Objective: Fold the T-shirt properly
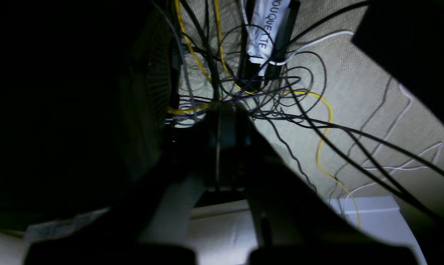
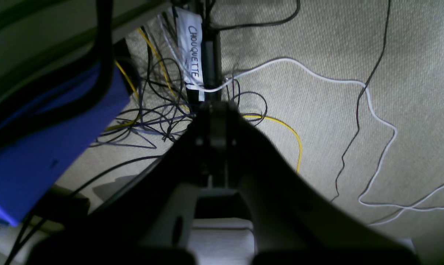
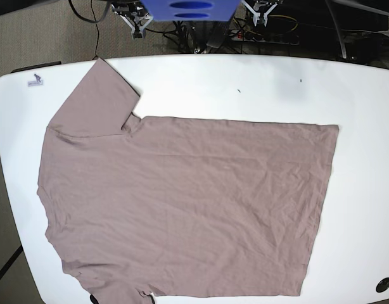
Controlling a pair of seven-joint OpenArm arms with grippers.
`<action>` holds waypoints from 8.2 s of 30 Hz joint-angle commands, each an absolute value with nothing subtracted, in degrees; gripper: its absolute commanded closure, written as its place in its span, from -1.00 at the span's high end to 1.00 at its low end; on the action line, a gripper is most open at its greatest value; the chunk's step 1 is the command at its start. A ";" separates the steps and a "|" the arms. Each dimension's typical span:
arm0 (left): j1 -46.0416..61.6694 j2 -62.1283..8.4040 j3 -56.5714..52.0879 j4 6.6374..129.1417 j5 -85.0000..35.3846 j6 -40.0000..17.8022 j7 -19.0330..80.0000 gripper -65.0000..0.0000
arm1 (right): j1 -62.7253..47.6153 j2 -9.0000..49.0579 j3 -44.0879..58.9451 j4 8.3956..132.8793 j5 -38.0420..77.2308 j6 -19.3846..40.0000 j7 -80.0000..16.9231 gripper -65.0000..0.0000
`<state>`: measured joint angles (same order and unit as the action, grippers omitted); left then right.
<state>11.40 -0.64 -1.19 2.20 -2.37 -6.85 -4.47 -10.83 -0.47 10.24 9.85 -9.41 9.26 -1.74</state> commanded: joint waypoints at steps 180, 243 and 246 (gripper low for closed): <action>41.95 -9.63 -25.89 115.07 -14.16 -6.97 8.12 -0.08 | -40.97 8.48 11.60 119.56 0.17 19.39 -25.32 -0.02; 29.14 -11.88 -17.39 107.75 7.49 -8.68 14.99 -0.15 | -40.47 4.77 16.80 118.12 -7.10 20.30 -30.59 -0.07; 28.76 -11.79 -17.25 107.71 7.60 -8.64 15.44 -0.16 | -40.49 4.71 16.75 118.03 -7.34 20.22 -30.50 -0.07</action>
